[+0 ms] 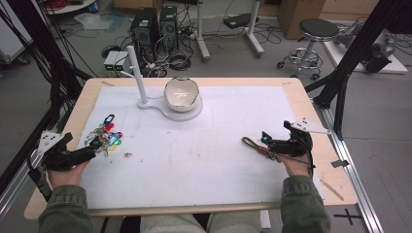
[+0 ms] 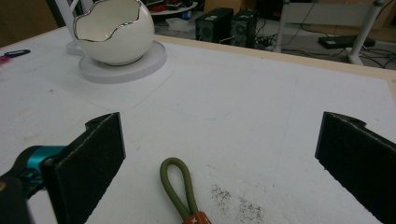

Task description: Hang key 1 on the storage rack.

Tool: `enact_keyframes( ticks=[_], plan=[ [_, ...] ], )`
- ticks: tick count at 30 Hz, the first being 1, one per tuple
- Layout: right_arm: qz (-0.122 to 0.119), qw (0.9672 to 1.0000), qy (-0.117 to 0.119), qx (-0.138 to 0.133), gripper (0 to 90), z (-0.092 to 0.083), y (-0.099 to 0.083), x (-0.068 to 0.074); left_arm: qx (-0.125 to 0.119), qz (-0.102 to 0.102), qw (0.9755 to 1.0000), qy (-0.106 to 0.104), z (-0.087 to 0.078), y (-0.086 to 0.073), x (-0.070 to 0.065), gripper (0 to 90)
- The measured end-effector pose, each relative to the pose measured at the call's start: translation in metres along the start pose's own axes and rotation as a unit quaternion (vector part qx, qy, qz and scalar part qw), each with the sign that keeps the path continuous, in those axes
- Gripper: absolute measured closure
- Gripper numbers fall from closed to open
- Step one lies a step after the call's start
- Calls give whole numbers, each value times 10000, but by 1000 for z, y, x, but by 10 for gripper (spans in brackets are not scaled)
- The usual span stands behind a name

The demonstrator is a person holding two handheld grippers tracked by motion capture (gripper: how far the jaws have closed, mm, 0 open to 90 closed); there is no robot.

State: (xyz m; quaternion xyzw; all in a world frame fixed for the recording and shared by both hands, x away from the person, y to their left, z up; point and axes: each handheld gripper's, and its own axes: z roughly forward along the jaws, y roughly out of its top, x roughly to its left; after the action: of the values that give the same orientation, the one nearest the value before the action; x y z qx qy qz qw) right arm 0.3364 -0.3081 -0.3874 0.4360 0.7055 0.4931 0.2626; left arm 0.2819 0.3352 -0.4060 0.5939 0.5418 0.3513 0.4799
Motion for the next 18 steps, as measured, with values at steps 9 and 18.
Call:
enact_keyframes(
  ticks=[9,18],
  plan=[
    [29,10000,30,-3,6,0,1,-1,-19,-19,10000,-6,0,0,0,17],
    [-8,9999,32,111,6,2,0,-1,-30,-50,10000,-33,1,0,0,17]
  ],
)
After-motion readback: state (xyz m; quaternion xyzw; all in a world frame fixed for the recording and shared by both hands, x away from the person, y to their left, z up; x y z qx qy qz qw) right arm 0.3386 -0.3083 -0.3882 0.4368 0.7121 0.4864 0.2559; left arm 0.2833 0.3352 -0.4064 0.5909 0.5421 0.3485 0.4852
